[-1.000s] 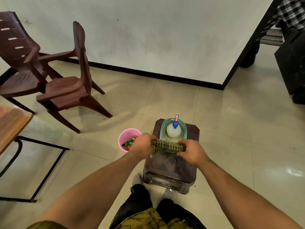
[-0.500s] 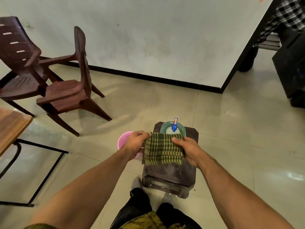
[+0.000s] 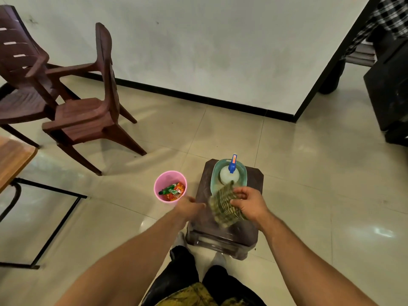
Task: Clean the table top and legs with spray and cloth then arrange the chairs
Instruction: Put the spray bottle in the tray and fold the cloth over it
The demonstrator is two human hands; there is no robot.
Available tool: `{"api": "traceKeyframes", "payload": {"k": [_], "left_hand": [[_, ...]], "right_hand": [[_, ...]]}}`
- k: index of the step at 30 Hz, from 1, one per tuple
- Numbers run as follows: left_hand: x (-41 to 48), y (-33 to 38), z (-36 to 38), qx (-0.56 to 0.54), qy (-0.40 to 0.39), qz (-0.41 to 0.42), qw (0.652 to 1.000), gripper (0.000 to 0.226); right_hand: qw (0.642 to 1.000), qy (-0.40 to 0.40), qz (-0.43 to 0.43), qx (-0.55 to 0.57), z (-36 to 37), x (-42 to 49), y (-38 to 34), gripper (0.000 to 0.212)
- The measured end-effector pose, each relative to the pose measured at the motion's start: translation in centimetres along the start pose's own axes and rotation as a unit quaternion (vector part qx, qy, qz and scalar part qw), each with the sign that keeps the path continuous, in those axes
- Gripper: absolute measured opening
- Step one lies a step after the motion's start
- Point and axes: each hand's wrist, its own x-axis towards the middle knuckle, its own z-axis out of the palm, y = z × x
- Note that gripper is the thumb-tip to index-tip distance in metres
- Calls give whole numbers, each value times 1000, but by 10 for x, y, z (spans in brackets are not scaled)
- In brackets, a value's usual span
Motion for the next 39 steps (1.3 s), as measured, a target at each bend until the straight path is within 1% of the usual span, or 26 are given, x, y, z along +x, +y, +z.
{"api": "traceKeyframes", "payload": {"k": [1,2,3,4,5,6,7,8,9,10,11,12,13,14,15,16,17,18,19,21,22,25,28,31,35,39], "left_hand": [[-2,4,8,-57,-30,-31,997,41],[-4,10,17,-141,-86,-70,984,45],[-6,15,23,-215,-143,-102,961,52],[-6,21,29,-260,-183,-121,940,57],[-2,24,34,-279,-202,-133,929,56],[2,26,38,-277,-200,-140,929,49],[6,25,40,-266,-184,-146,935,39],[9,25,40,-256,-163,-153,940,29],[14,23,40,-247,-142,-156,946,23],[18,22,39,-244,-129,-157,948,20],[21,21,37,-246,-122,-157,948,19],[25,23,36,-253,-122,-160,946,19],[28,25,35,-268,-124,-161,942,21],[27,29,35,-288,-125,-160,936,23],[27,34,35,-310,-129,-158,929,24],[27,39,36,-332,-132,-160,920,24],[29,46,35,-348,-137,-164,913,23],[32,50,36,-358,-139,-165,908,24],[36,54,35,-365,-140,-162,906,25],[48,60,34,-359,-130,-154,911,25],[56,62,33,-347,-121,-152,918,23],[77,69,34,-260,-112,-146,948,18],[98,72,38,-171,-102,-143,970,17],[113,77,41,-127,-91,-134,979,18],[125,88,44,-144,-95,-120,978,18],[136,84,47,-141,-106,-123,977,23]], "right_hand": [[992,-6,-63,-106,2,-5,-3,32],[968,-19,-122,-218,4,-11,-7,31],[931,-43,-177,-318,7,-19,-10,32],[889,-70,-216,-398,10,-27,-13,34],[855,-93,-246,-447,12,-31,-13,34],[838,-113,-266,-463,12,-34,-9,33],[846,-126,-276,-439,12,-35,-3,31],[877,-121,-267,-380,12,-35,6,29],[918,-86,-247,-298,12,-35,15,30],[954,-21,-206,-217,14,-30,28,32],[977,52,-142,-148,17,-26,37,33],[990,104,-36,-88,20,-20,45,38],[990,110,90,-23,25,-16,48,46],[974,70,208,50,29,-13,50,55],[942,7,296,156,33,-10,48,63],[901,-45,341,262,34,-8,45,69],[867,-70,349,348,34,-1,41,70],[848,-61,335,406,32,4,39,64],[837,-36,319,444,30,11,34,53],[841,22,298,451,23,30,28,32],[854,44,292,429,19,41,26,29],[894,73,281,342,8,71,19,28],[916,88,276,277,2,96,11,25],[924,90,279,248,0,115,8,24],[925,111,274,240,-4,129,5,22],[929,134,273,209,-5,130,8,28]]}}
